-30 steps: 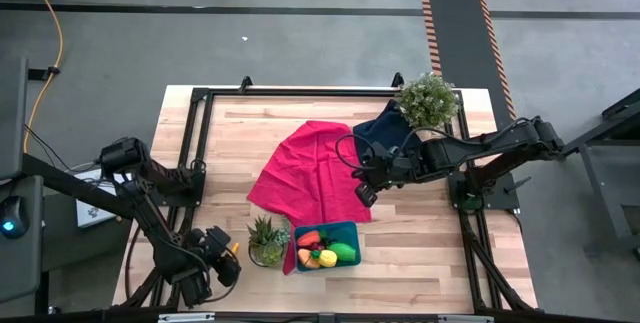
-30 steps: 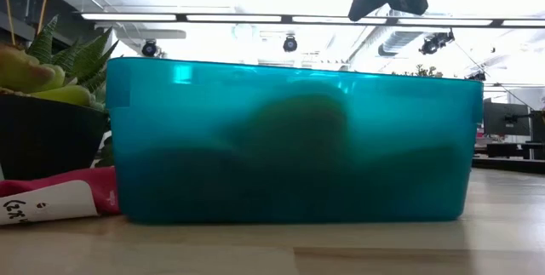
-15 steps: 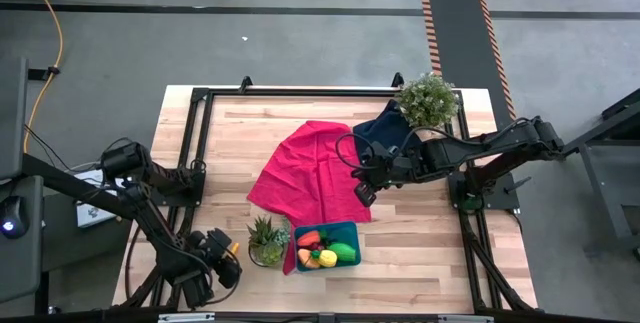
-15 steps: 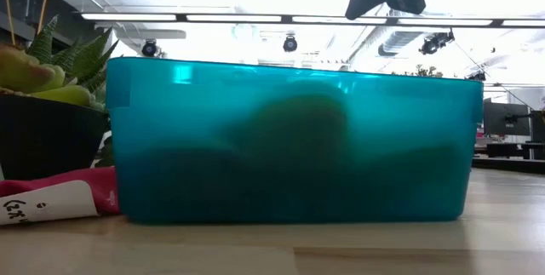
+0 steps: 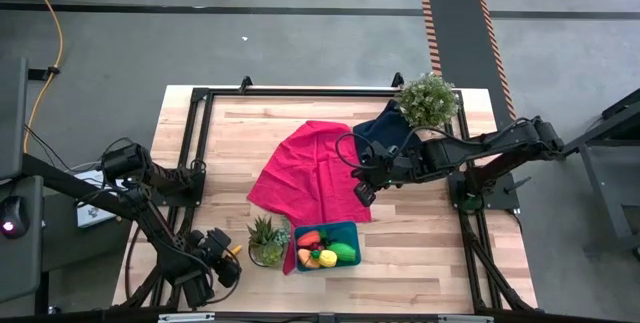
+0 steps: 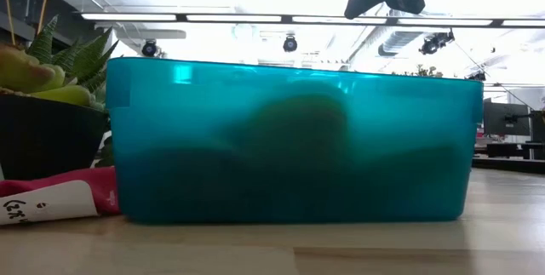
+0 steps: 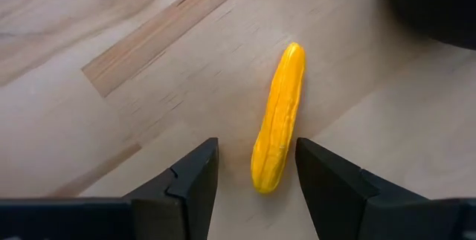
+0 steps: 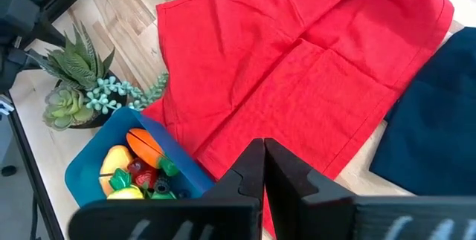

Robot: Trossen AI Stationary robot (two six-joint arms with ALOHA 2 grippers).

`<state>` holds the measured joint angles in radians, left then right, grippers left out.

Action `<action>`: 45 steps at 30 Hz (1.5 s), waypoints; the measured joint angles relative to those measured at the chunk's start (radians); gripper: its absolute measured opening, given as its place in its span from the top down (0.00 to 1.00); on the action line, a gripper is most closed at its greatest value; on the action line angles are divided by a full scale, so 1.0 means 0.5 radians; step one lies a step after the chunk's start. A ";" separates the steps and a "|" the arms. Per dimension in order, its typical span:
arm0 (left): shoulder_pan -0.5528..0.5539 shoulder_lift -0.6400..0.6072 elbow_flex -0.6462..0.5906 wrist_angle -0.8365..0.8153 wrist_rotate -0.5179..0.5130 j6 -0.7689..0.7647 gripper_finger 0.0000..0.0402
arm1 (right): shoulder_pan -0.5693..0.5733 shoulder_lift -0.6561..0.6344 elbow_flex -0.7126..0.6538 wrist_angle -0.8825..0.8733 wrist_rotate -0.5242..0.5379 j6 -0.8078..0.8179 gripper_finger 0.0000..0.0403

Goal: Pick and placing Produce into tupperware
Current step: Put the yellow corn into the blue bin

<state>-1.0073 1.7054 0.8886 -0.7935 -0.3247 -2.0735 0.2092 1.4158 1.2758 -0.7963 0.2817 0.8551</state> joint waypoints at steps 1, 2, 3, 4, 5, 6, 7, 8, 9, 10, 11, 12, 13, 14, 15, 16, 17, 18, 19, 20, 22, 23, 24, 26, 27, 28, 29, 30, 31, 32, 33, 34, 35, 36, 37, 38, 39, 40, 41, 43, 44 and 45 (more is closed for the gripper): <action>0.000 0.000 0.000 0.001 -0.001 0.000 0.58 | 0.000 0.000 0.000 0.000 0.000 0.000 1.00; 0.000 0.000 0.000 0.002 -0.002 0.000 0.58 | 0.000 0.000 0.001 0.001 0.000 0.000 1.00; 0.000 0.000 0.000 0.005 -0.003 0.001 0.58 | 0.000 0.000 0.000 0.001 0.000 0.000 1.00; 0.000 0.000 0.000 0.011 -0.004 0.002 0.58 | 0.000 0.000 0.000 0.000 0.000 0.000 1.00; 0.000 0.000 0.000 0.014 -0.007 0.003 0.58 | 0.000 0.000 0.000 0.001 0.000 -0.003 1.00; 0.000 0.000 0.000 0.013 -0.008 0.004 0.58 | 0.000 0.000 0.001 0.001 0.000 -0.007 1.00; -0.001 0.000 0.000 0.013 -0.008 0.005 0.58 | 0.000 0.000 0.000 0.001 0.000 -0.008 1.00; -0.001 0.000 0.000 0.014 -0.008 0.005 0.58 | 0.000 0.000 0.001 0.001 0.000 -0.008 1.00; -0.001 0.000 0.000 0.013 -0.008 0.008 0.58 | 0.000 0.000 0.001 0.001 0.000 -0.010 1.00; -0.001 0.000 0.000 0.013 -0.009 0.008 0.58 | 0.000 0.000 0.000 0.001 0.000 -0.015 1.00; -0.001 0.000 0.000 0.013 -0.009 0.008 0.58 | 0.000 0.000 0.000 0.001 0.000 -0.016 1.00; -0.001 0.000 0.000 0.013 -0.009 0.008 0.58 | 0.000 0.000 0.000 0.001 0.000 -0.016 1.00; -0.001 0.000 0.000 0.013 -0.009 0.008 0.59 | 0.000 0.000 0.000 0.001 0.000 -0.016 1.00; -0.001 0.000 0.000 0.014 -0.009 0.008 0.59 | 0.000 0.000 0.000 0.001 0.000 -0.016 1.00; -0.001 0.000 0.000 0.015 -0.009 0.008 0.60 | 0.000 0.000 0.000 0.001 0.000 -0.017 1.00; -0.001 0.000 0.000 0.015 -0.009 0.008 0.62 | 0.000 0.000 0.000 0.001 0.000 -0.021 1.00; -0.001 0.000 0.000 0.015 -0.009 0.008 0.63 | 0.000 0.000 0.000 0.001 0.000 -0.021 1.00; -0.002 0.000 0.000 0.016 -0.009 0.008 0.65 | 0.000 0.000 0.000 0.001 0.000 -0.022 1.00; -0.002 0.000 0.000 0.016 -0.009 0.008 0.67 | 0.000 0.000 0.001 0.001 0.000 -0.022 1.00; -0.002 0.000 0.000 0.018 -0.009 0.008 0.69 | 0.000 0.000 0.000 0.001 0.000 -0.022 1.00; -0.002 0.000 0.000 0.024 -0.009 0.008 0.72 | 0.000 0.000 0.000 0.001 0.000 -0.022 1.00; -0.002 0.000 0.000 0.024 -0.009 0.008 0.74 | 0.000 0.000 0.000 0.001 0.000 -0.022 1.00; -0.002 0.000 0.000 0.025 -0.009 0.008 0.76 | 0.000 0.000 0.001 0.001 0.000 -0.022 1.00; -0.002 0.000 0.000 0.027 -0.010 0.008 0.78 | 0.000 0.000 0.000 0.001 0.000 -0.023 1.00; -0.002 0.000 0.000 0.029 -0.010 0.008 0.80 | 0.000 0.000 0.000 0.001 0.001 -0.023 1.00; -0.002 0.000 0.000 0.029 -0.010 0.008 0.81 | 0.000 0.000 0.000 0.001 0.000 -0.023 1.00; -0.002 0.000 0.000 0.029 -0.010 0.008 0.82 | 0.000 0.000 0.000 0.001 0.000 -0.023 1.00; -0.002 0.000 0.000 0.029 -0.010 0.008 0.83 | 0.000 0.000 0.000 0.001 0.000 -0.025 1.00; -0.002 0.000 0.000 0.029 -0.010 0.008 0.84 | -0.001 0.000 0.000 0.001 0.000 -0.028 1.00; -0.002 0.000 0.000 0.029 -0.011 0.008 0.85 | 0.000 0.000 0.000 0.001 0.001 -0.029 1.00; -0.002 0.000 0.000 0.029 -0.011 0.008 0.85 | 0.000 0.000 0.000 0.001 0.001 -0.028 1.00; -0.002 0.000 0.000 0.029 -0.011 0.008 0.86 | 0.000 0.000 0.000 0.001 0.001 -0.028 1.00; -0.002 0.000 0.000 0.029 -0.012 0.008 0.87 | 0.000 0.000 0.000 0.001 0.000 -0.028 1.00; -0.002 0.000 0.000 0.029 -0.012 0.008 0.87 | 0.000 0.000 0.001 0.001 0.001 -0.028 1.00; -0.002 0.000 0.000 0.030 -0.012 0.008 0.88 | 0.000 0.000 0.001 0.001 0.001 -0.028 1.00; -0.002 0.000 0.000 0.030 -0.013 0.008 0.88 | 0.000 0.000 0.000 0.001 0.001 -0.029 1.00; -0.002 0.000 0.000 0.030 -0.013 0.008 0.88 | 0.000 0.000 0.000 0.001 0.000 -0.034 1.00; -0.002 0.000 0.000 0.030 -0.013 0.008 0.89 | 0.000 0.000 0.000 0.001 0.000 -0.036 1.00; -0.002 0.000 0.000 0.029 -0.013 0.008 0.89 | 0.000 0.000 0.000 0.001 0.000 -0.036 1.00; -0.002 0.000 0.000 0.030 -0.013 0.008 0.89 | 0.000 0.000 0.000 0.001 0.000 -0.036 1.00; -0.002 0.000 0.000 0.030 -0.013 0.008 0.89 | 0.000 0.000 0.000 0.001 0.000 -0.036 1.00; -0.002 0.000 0.000 0.032 -0.013 0.008 0.89 | 0.000 0.000 0.000 0.001 0.000 -0.037 1.00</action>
<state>-1.0080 1.7054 0.8886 -0.7775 -0.3313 -2.0693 0.2092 1.4158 1.2759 -0.7959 0.2819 0.8368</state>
